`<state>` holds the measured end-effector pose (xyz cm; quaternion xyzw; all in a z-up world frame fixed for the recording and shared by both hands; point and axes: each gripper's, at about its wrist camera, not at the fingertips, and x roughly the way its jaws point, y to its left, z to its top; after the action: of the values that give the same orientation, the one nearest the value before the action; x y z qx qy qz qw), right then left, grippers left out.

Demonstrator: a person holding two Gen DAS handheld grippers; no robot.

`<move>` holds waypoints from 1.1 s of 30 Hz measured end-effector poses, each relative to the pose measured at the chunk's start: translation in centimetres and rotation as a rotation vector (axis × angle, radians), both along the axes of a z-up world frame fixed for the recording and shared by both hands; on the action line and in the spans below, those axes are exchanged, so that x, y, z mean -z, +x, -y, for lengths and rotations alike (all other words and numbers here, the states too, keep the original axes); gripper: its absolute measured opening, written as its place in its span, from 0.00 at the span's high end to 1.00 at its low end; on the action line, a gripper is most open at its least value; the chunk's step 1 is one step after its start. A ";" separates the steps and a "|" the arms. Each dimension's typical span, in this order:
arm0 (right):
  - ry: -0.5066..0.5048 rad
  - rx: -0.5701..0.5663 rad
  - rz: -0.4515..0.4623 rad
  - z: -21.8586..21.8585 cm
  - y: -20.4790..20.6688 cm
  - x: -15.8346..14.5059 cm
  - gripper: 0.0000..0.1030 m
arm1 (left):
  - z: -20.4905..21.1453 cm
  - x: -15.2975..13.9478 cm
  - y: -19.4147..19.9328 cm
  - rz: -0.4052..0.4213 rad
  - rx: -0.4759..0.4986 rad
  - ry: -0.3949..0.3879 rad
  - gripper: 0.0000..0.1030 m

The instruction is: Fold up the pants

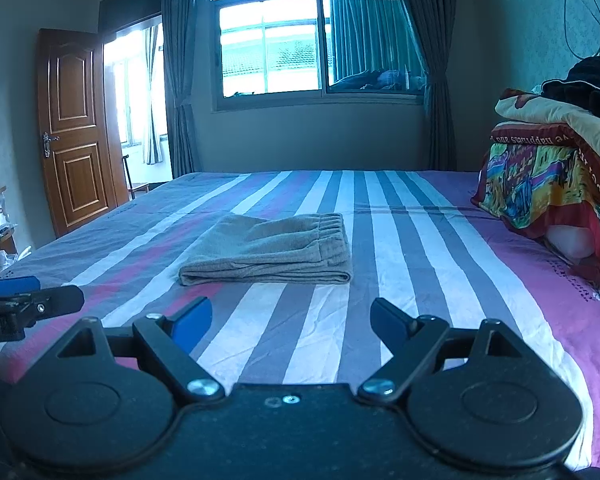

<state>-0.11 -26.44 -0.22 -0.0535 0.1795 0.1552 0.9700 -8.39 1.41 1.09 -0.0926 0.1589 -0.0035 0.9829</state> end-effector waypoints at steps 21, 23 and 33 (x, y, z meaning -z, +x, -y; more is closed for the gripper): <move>0.002 0.001 -0.003 0.0 -0.4 0.0 0.16 | 0.0 0.2 0.1 -0.020 -0.021 0.012 0.00; 0.003 0.001 -0.002 0.0 -0.4 0.0 0.16 | 0.1 0.2 0.1 -0.021 -0.018 0.018 0.00; 0.003 0.005 -0.003 0.0 -0.5 -0.1 0.16 | 0.4 0.2 0.1 -0.023 -0.009 0.023 0.00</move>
<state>-0.57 -26.49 -0.17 -0.0513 0.1809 0.1534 0.9701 -8.25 1.03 0.84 -0.0821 0.1699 0.0041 0.9820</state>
